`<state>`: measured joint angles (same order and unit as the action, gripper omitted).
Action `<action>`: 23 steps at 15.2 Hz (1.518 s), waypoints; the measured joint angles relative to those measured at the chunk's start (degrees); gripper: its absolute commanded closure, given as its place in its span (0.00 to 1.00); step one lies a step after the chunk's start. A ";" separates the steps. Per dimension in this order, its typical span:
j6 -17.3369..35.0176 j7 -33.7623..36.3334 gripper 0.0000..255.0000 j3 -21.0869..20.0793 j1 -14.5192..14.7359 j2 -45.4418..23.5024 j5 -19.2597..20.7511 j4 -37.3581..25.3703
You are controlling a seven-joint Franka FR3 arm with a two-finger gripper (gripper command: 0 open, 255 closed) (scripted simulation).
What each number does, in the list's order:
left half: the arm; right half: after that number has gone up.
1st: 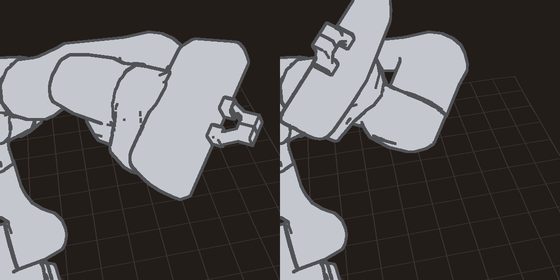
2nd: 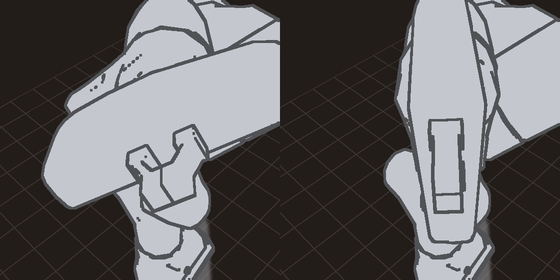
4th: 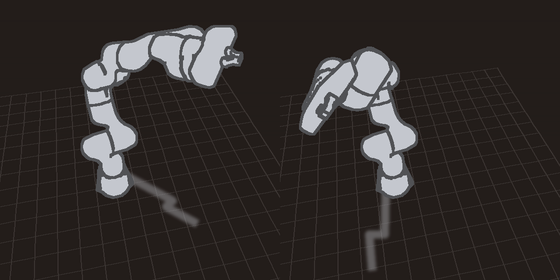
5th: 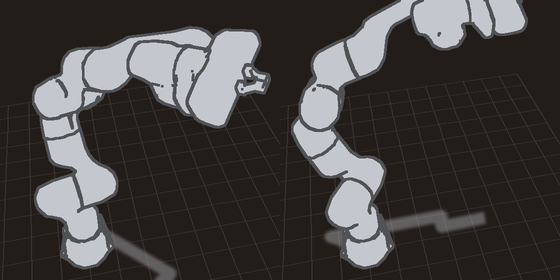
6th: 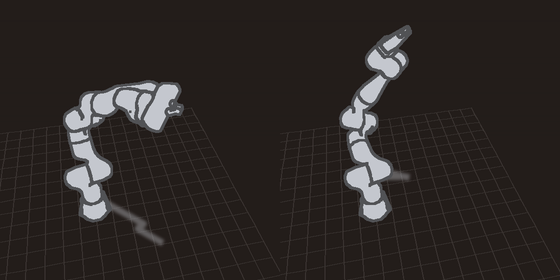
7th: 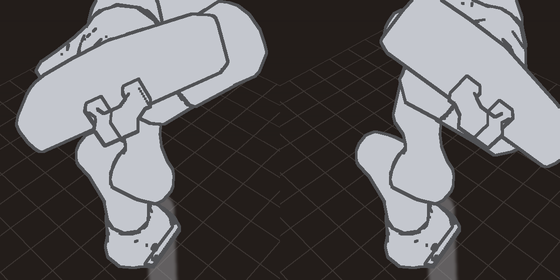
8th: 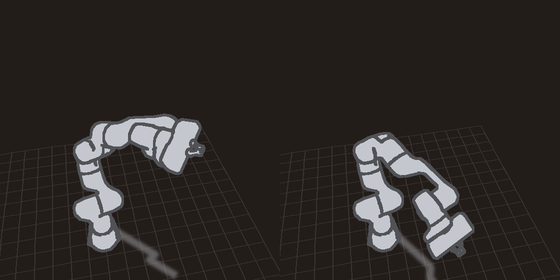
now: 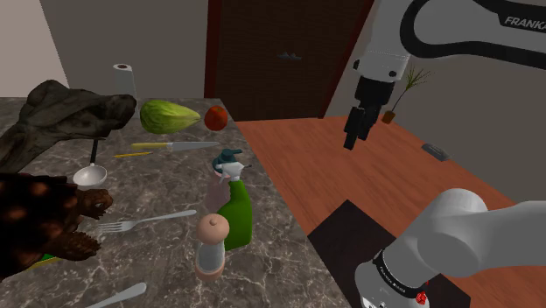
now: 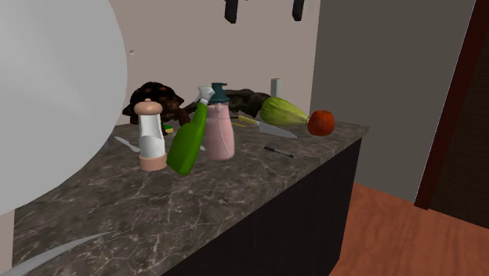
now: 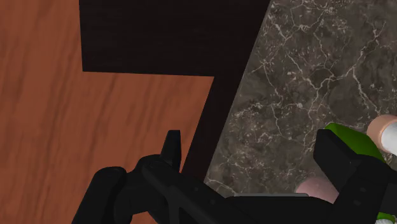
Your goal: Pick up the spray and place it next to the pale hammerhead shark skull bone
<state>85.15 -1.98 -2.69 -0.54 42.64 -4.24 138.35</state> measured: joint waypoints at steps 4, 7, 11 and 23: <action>4.42 3.59 0.00 -3.43 0.83 1.45 -1.44 2.51; 11.32 8.57 0.00 -8.39 1.84 2.33 -3.11 5.72; 21.65 15.53 0.00 -15.61 2.78 2.38 -4.55 10.02; 50.02 45.53 0.00 -47.01 -9.50 -12.64 5.49 7.66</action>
<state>135.17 43.55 -49.71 -10.04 29.99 1.25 146.01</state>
